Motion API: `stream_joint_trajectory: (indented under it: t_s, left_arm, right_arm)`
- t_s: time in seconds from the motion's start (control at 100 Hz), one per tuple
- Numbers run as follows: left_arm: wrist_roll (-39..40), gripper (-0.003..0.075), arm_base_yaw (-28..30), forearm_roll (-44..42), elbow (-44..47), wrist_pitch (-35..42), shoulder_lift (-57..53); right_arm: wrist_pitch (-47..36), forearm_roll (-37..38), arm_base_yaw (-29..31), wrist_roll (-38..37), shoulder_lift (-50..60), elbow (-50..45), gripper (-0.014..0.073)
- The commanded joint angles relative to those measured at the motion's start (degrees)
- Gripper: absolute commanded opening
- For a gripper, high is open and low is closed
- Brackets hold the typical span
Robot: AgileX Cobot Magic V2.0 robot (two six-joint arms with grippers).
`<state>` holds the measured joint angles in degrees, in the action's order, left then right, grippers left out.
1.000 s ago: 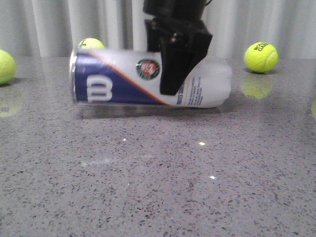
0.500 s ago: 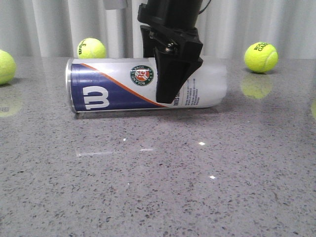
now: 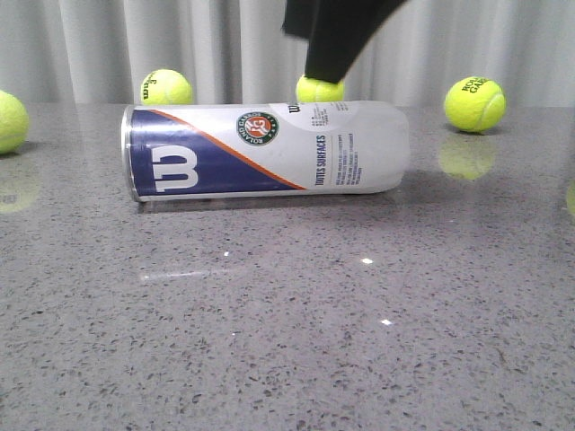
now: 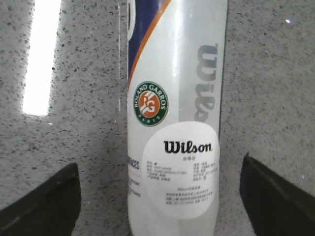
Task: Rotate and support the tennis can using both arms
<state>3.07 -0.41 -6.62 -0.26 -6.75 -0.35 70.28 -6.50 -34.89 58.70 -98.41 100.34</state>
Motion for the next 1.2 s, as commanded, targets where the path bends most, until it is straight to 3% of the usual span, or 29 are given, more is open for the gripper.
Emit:
stream_joint_trajectory:
  t_s: [0.0, 0.03, 0.09, 0.19, 0.31, 0.45, 0.68, 0.94, 1.19]
  left_arm:
    - [0.29, -0.0020, 0.24, 0.03, 2.75, 4.21, -2.17]
    - [0.29, -0.0020, 0.24, 0.03, 2.75, 4.21, -2.17]
    - [0.29, -0.0020, 0.24, 0.03, 2.75, 4.21, -2.17]
    - [0.29, -0.0020, 0.24, 0.03, 2.75, 4.21, -2.17]
    - [0.29, -0.0020, 0.24, -0.13, 2.75, 4.21, -2.17]
    - [0.29, -0.0020, 0.24, -0.54, 2.75, 4.21, -2.17]
    - [0.29, -0.0020, 0.24, -0.54, 2.75, 4.21, -2.17]
    - [0.29, -0.0020, 0.24, -0.54, 2.75, 4.31, -2.17]
    - [0.29, -0.0020, 0.24, -0.54, 2.75, 4.83, -2.17]
  right_arm:
    - [2.51, 0.24, 0.29, -11.33, 5.88, 1.62, 0.0522]
    - [3.20, 0.62, 0.36, -15.80, 6.69, 1.62, 0.0475]
    - [6.03, 2.84, 0.47, -25.85, 8.23, 1.62, 0.0269]
    - [6.21, 6.50, 0.47, -34.39, 10.19, 0.75, -0.0074]
    - [6.07, 7.15, 0.47, -41.08, 12.45, -0.49, -0.0056]
    - [4.05, 9.43, 0.47, -54.00, 16.72, -4.78, -0.0056]
    - [-11.12, 20.75, 0.47, -73.53, 30.92, -23.37, -0.0056]
    - [-19.94, 23.97, 0.47, -80.49, 46.21, -43.44, -0.0056]
    - [-25.53, 23.97, 0.47, -85.75, 59.55, -56.84, -0.0056]
